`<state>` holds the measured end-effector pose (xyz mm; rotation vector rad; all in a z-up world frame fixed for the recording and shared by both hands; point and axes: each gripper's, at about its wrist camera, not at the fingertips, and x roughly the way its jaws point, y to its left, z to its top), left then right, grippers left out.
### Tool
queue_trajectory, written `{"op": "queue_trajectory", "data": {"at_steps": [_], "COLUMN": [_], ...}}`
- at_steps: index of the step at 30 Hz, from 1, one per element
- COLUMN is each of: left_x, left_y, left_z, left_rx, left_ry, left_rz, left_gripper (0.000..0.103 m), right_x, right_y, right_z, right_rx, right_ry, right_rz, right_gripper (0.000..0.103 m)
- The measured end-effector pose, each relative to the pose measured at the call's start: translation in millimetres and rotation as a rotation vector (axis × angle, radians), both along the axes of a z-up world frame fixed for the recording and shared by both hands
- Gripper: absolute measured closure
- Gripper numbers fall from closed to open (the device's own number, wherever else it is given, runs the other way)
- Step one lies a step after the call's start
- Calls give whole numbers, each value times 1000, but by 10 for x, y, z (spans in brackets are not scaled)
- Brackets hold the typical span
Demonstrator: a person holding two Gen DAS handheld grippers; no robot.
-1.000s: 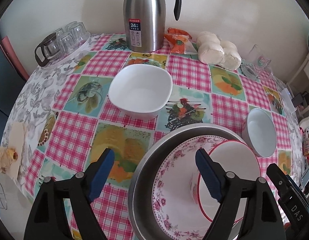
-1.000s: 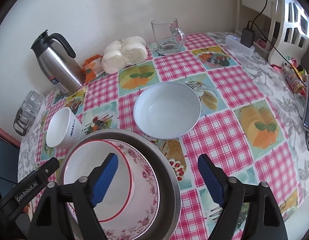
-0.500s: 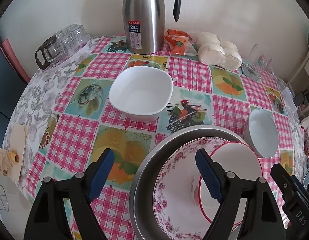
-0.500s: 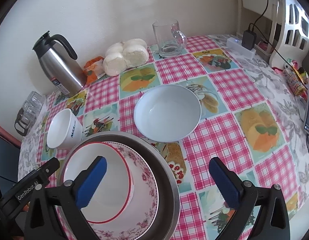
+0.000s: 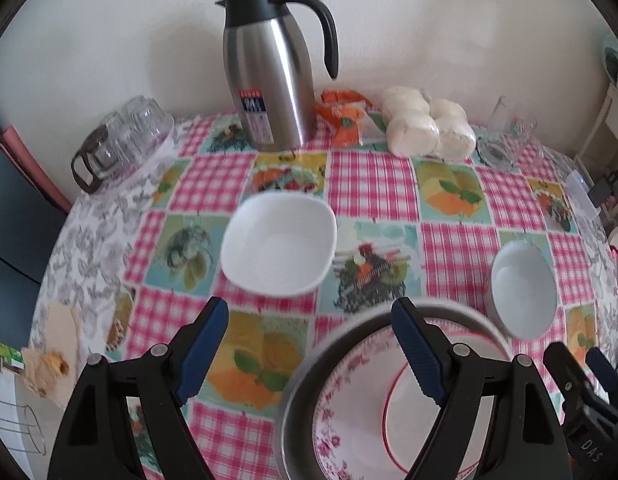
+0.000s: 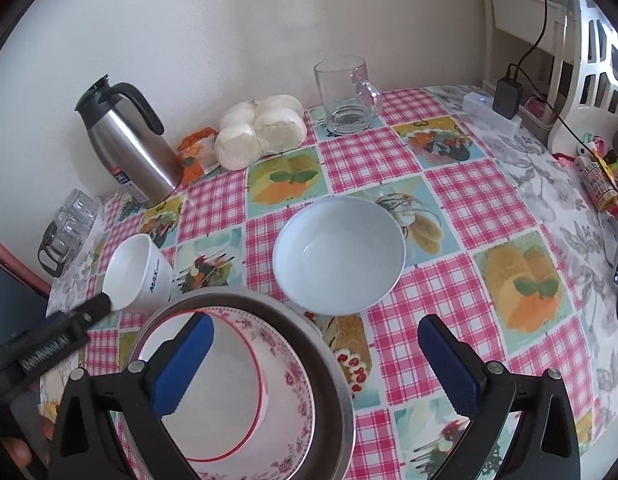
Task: Organize plates and bowls
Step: 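Move both grippers toward the small white square bowl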
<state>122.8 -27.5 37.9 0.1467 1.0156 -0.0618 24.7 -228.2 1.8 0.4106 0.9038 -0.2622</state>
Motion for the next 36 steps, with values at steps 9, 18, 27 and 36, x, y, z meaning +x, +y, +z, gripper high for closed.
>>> {"op": "queue_trajectory", "data": {"at_steps": [9,18,27,36], "left_x": [293,555,705,779], "left_y": [-44,-37,203,606], "left_z": [322,112,-127,-202], "left_rx": [0,-51,-133,-220], "left_ry": [-68,-30,33,74], "left_rz": [-18,-11,24,67], "left_gripper": [19,19,19,19], "right_x": [93,185,217,188], "right_y": [-195,-258,-314,-211], "right_z": [-46,-63,-14,245], "right_rx": [-1,-10,-30,-71], "right_ry": [1,6,24,-4], "right_rz": [-35,-52,-79,-69], "right_gripper": [0,0,0,0]}}
